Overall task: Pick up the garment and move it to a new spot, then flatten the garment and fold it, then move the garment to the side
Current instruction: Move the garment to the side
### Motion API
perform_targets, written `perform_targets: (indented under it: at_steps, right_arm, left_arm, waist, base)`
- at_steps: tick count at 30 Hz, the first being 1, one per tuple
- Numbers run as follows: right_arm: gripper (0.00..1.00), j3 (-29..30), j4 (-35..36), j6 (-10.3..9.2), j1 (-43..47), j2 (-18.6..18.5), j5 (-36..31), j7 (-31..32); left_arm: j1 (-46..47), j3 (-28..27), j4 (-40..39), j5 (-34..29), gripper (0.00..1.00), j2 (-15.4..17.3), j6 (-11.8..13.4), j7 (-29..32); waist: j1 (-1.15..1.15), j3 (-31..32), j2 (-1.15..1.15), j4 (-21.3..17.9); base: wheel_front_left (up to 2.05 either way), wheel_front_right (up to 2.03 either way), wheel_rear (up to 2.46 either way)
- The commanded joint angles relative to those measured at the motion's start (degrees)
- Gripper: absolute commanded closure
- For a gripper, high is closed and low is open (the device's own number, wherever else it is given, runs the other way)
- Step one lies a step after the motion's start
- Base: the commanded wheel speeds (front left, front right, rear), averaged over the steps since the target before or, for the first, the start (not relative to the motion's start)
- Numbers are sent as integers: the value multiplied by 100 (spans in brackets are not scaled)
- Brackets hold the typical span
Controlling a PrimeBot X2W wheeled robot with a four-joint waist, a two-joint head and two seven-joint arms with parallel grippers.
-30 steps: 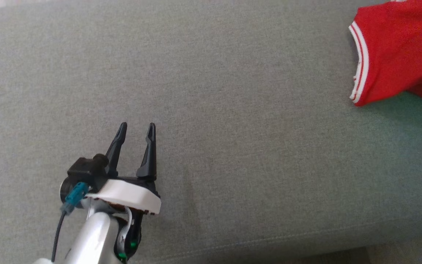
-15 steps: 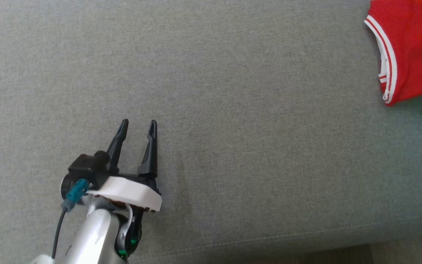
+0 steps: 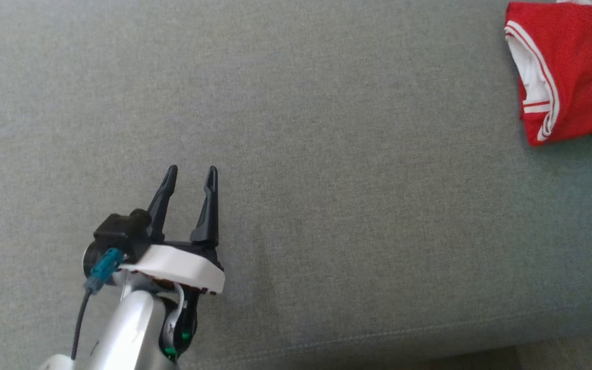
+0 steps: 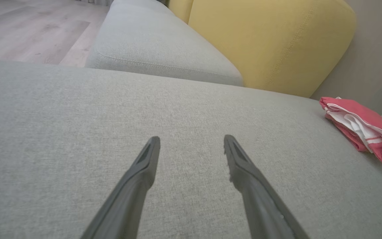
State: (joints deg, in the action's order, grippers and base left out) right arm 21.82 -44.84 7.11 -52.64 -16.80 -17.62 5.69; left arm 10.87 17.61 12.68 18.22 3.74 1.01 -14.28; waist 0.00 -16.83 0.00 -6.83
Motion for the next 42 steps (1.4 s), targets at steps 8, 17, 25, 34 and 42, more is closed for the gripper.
perform_targets:
  at_steps: [8,17,25,34,42]
  right_arm:
    - [0,-820,208,37,89,363,655,-771]
    - [0,-1787,824,37,1219,1097,1551,-1293]
    - [0,-2201,1895,37,2907,1380,2092,-1554]
    - [0,-2533,2895,37,4413,1391,2826,-1690]
    - [0,-2485,3333,37,4841,1392,2747,-1716]
  left_arm:
    - [-20,-503,-258,115,0,20,166,-72]
    - [-379,-766,-199,240,0,-27,355,-72]
    - [-658,-676,-60,57,0,-40,364,-72]
    - [-704,-547,27,-124,0,-44,259,-72]
    - [-733,-488,65,-161,0,-57,260,-72]
  waist:
    - [0,677,0,124]
    - [0,1349,0,345]
    - [0,1744,0,687]
    - [0,1851,0,860]
    - [0,1855,0,781]
  base:
    - [0,0,0]
    - [0,0,0]
    - [0,0,0]
    - [0,0,0]
    - [0,0,0]
